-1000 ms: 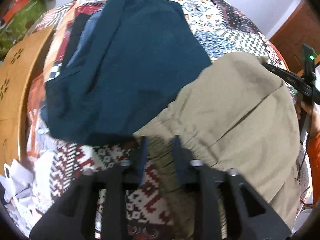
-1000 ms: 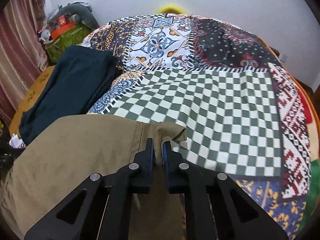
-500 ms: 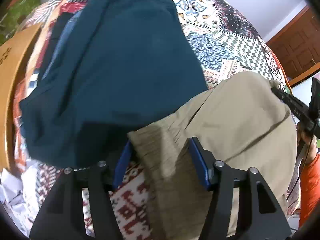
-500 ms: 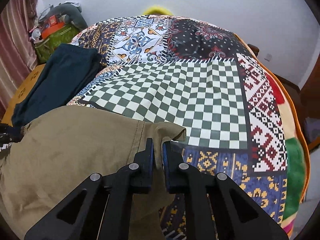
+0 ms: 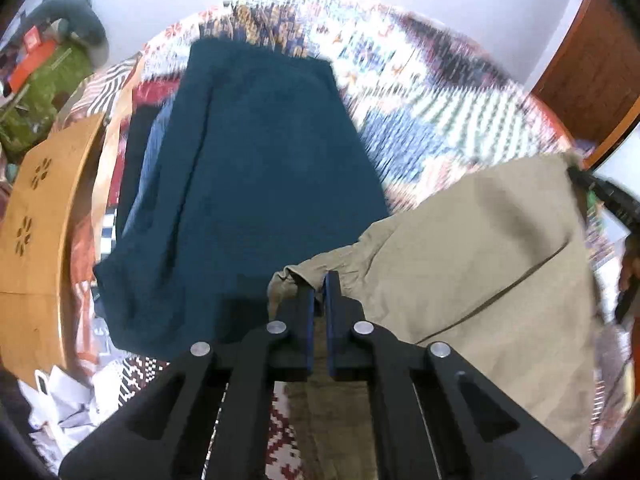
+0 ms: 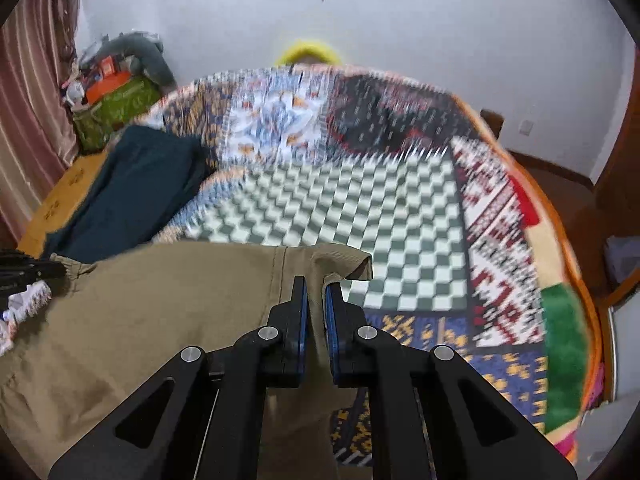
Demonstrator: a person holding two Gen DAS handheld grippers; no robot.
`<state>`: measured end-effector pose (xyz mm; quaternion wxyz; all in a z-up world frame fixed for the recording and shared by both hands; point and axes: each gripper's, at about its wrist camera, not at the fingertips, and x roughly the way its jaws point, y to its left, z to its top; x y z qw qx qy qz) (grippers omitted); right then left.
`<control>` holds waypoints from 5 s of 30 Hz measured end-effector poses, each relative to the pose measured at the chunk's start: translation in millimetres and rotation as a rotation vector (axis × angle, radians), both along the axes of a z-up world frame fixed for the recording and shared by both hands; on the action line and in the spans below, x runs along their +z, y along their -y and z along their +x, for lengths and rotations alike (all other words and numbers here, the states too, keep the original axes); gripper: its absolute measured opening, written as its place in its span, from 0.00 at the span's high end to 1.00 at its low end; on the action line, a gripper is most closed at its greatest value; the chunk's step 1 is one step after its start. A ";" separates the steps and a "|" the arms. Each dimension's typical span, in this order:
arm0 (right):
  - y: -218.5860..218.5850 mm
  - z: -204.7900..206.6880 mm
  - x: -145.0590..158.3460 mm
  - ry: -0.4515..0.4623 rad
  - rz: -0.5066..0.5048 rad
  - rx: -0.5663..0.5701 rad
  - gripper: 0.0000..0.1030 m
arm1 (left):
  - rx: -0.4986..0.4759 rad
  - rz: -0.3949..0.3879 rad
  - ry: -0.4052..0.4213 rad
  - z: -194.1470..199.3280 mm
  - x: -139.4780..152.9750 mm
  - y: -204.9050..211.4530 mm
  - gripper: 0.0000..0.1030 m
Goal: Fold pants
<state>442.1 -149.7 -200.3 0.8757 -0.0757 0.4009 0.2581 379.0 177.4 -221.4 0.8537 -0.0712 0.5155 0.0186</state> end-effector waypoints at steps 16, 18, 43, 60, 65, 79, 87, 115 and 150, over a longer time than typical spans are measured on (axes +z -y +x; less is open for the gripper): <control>41.9 -72.5 129.9 0.194 0.143 -0.043 0.93 | -0.067 0.066 0.255 -68.2 128.3 29.7 0.97; 47.7 -88.3 131.3 0.195 0.143 -0.037 0.93 | -0.086 0.080 0.272 -85.9 131.6 37.3 0.97; 106.1 -280.0 49.3 0.037 0.174 -0.092 0.92 | -0.150 0.048 0.244 -255.8 79.9 60.6 0.95; 117.6 -348.4 -16.2 -0.132 0.111 -0.147 0.86 | -0.131 0.133 0.160 -306.6 47.2 59.5 0.75; 131.7 -362.1 -7.7 -0.117 0.104 -0.192 0.85 | -0.116 0.144 0.205 -318.4 63.4 61.6 0.55; 78.2 -364.5 39.2 0.007 0.101 -0.041 0.46 | -0.252 0.302 0.263 -296.1 82.7 117.6 0.00; 21.7 -355.0 28.7 -0.006 0.091 0.106 0.46 | -0.410 0.464 0.208 -282.4 42.2 157.0 0.00; -1.1 -362.3 22.6 0.078 -0.021 0.204 0.90 | -0.471 0.348 0.238 -290.6 47.3 174.3 0.81; -4.1 -327.1 -4.6 -0.123 0.179 0.081 0.53 | -0.210 0.115 0.135 -246.5 26.5 102.0 0.27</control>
